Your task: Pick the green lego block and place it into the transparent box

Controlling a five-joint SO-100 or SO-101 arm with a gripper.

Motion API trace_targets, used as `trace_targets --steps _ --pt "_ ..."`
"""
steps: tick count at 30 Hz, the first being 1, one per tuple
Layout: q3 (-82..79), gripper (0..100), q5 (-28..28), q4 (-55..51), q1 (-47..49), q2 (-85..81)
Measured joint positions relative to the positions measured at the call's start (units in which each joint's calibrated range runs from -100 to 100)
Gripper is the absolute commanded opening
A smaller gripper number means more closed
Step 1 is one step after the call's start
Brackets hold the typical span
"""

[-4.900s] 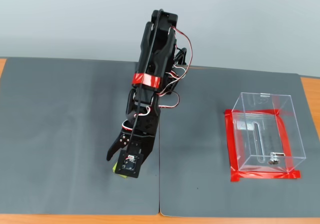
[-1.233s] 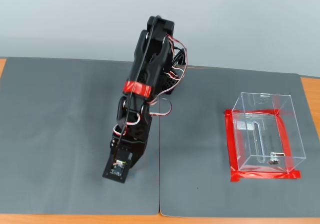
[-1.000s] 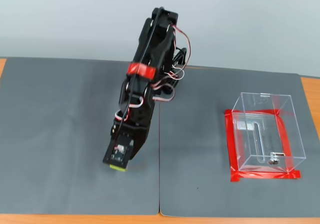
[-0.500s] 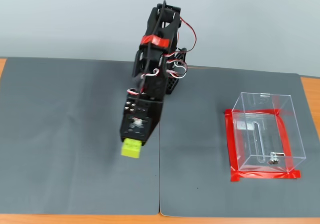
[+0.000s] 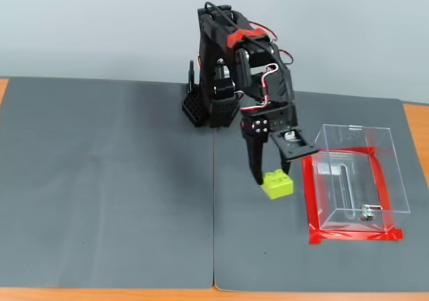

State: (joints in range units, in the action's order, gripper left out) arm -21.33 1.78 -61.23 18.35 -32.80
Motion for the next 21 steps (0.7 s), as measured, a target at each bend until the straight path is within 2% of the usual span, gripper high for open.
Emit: trace_targets --steps 10,16,21 --pt "0.4 6 -0.2 0.1 21.5 0.0" --pt "0.4 6 -0.4 0.1 27.4 1.0" --pt "3.5 6 -0.4 0.1 27.3 6.0"
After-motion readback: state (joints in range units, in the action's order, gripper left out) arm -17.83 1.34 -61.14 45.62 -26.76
